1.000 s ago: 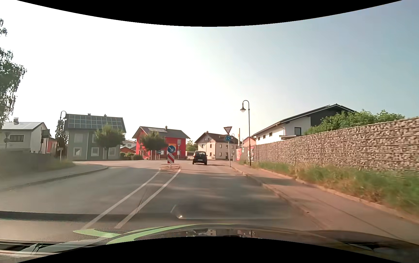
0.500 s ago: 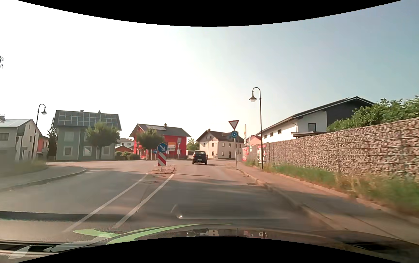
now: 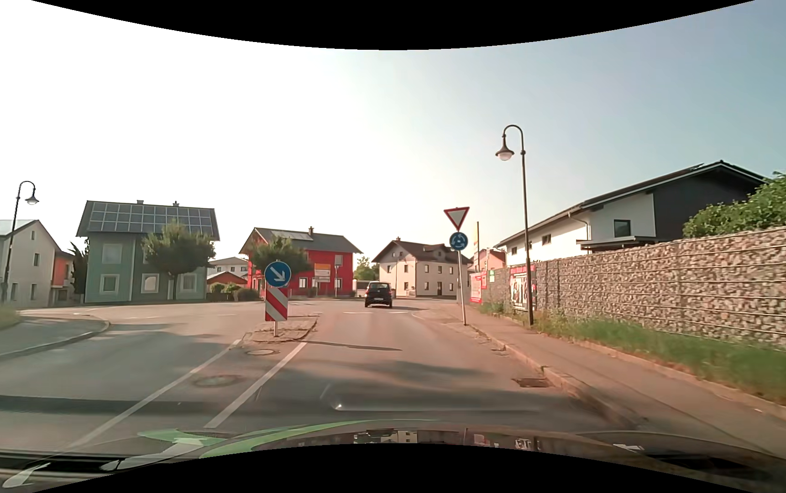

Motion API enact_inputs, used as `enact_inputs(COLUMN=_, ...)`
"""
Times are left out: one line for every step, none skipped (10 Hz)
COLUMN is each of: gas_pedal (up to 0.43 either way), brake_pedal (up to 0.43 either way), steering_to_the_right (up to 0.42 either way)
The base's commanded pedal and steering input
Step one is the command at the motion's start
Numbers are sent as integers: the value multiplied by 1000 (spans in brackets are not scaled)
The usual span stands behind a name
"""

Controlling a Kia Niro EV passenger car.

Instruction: Follow the waypoints while adhering to traffic rules and regulations

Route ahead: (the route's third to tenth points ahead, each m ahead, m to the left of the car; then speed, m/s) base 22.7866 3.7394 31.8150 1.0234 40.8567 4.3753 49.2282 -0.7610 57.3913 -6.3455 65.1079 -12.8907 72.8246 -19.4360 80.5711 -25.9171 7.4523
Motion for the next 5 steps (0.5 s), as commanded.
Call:
enact_inputs(gas_pedal=79, brake_pedal=0, steering_to_the_right=-25)
enact_inputs(gas_pedal=79, brake_pedal=0, steering_to_the_right=-25)
enact_inputs(gas_pedal=79, brake_pedal=0, steering_to_the_right=-25)
enact_inputs(gas_pedal=79, brake_pedal=0, steering_to_the_right=-25)
enact_inputs(gas_pedal=79, brake_pedal=0, steering_to_the_right=-31)
